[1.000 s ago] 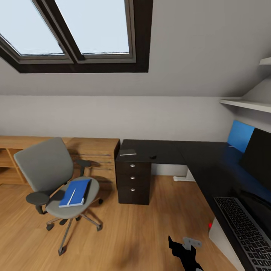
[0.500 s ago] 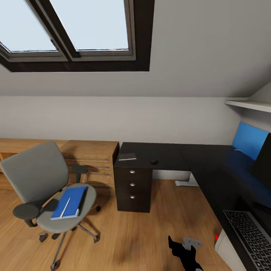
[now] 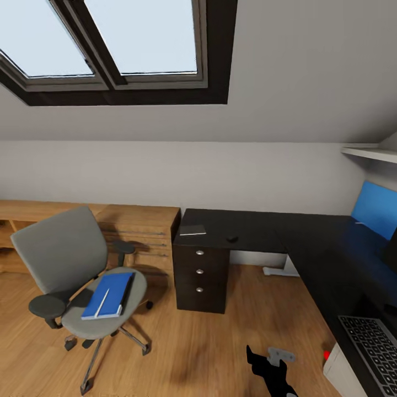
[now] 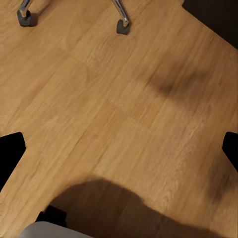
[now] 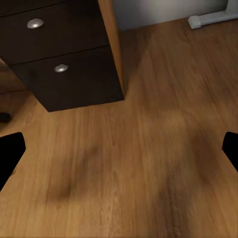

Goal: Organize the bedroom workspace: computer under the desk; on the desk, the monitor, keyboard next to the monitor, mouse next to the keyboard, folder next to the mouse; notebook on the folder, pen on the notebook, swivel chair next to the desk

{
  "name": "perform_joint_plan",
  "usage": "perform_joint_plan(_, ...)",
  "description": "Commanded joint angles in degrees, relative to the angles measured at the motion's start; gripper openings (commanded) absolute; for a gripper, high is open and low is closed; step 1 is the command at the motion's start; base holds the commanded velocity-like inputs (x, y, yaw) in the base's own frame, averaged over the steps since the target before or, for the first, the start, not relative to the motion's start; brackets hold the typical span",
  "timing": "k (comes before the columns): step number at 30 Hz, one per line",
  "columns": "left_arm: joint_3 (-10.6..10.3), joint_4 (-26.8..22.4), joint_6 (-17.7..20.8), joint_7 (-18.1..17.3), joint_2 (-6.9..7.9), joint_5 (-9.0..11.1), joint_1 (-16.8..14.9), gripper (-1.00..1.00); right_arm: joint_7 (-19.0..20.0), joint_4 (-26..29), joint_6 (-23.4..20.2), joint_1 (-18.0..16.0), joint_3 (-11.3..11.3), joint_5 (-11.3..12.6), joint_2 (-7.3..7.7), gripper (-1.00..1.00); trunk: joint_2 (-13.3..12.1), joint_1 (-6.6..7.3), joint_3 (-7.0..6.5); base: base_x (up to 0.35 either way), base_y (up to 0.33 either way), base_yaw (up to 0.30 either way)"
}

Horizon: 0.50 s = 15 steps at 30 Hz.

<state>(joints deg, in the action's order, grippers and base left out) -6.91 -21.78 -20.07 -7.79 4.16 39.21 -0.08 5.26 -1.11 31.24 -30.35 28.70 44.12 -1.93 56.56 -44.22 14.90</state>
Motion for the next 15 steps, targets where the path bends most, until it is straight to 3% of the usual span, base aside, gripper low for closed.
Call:
perform_joint_plan(1, -0.4, 0.0, -0.2, -0.1, 0.06, 0.6, 0.0, 1.0, 0.5, -0.1, 0.2, -0.1, 0.1, 0.6, -0.02, 1.0, 0.0, -0.01, 0.06, 0.003, 0.0, 0.149)
perform_joint_plan(8, -0.4, 0.0, -0.2, -0.1, 0.06, 0.6, 0.0, 1.0, 0.5, -0.1, 0.2, -0.1, 0.1, 0.6, 0.03, 1.0, 0.0, -0.01, 0.06, 0.002, 0.0, 0.073)
perform_joint_plan(15, -0.4, 0.0, -0.2, -0.1, 0.06, 0.6, 0.0, 1.0, 0.5, -0.1, 0.2, -0.1, 0.0, 0.6, 0.06, 1.0, 0.0, -0.01, 0.06, 0.171, -0.103, 0.007)
